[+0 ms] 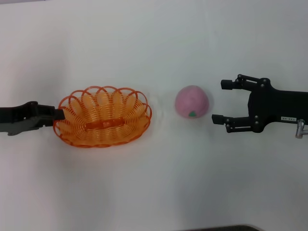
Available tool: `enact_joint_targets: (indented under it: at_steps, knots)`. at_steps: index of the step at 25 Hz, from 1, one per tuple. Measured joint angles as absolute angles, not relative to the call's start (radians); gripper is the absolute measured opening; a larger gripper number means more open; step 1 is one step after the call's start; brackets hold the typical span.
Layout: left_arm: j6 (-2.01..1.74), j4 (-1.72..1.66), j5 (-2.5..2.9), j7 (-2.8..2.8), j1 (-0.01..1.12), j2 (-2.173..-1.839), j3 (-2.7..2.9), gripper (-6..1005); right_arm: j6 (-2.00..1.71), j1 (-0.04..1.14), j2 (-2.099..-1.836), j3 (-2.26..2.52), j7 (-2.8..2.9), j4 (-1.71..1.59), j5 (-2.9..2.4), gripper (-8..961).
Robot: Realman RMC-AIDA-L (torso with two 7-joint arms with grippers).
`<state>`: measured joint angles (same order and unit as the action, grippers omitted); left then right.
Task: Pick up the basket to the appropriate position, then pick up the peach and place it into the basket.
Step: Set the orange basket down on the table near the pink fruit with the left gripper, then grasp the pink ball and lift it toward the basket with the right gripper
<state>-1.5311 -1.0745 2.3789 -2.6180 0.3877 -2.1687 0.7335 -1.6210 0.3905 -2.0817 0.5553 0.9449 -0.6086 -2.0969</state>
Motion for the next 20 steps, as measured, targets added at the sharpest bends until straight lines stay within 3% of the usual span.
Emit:
enact_joint_targets:
  at_steps: [9, 14, 20]
  knots:
    - [-1.616, -1.1, 2.347, -2.531, 0.381, -2.161, 0.686, 412, -1.621, 0.384, -2.082, 0.555, 0.945, -0.603, -2.095, 934]
    - [-1.653, -1.132, 2.285, -2.403, 0.361, -2.163, 0.624, 690, -1.621, 0.384, -2.082, 0.548, 0.945, -0.6, -2.095, 934]
    - [-1.687, -1.114, 2.137, -1.987, 0.315, -2.167, 0.576, 765, -1.622, 0.387, -2.082, 0.546, 0.953, -0.6, -2.095, 934]
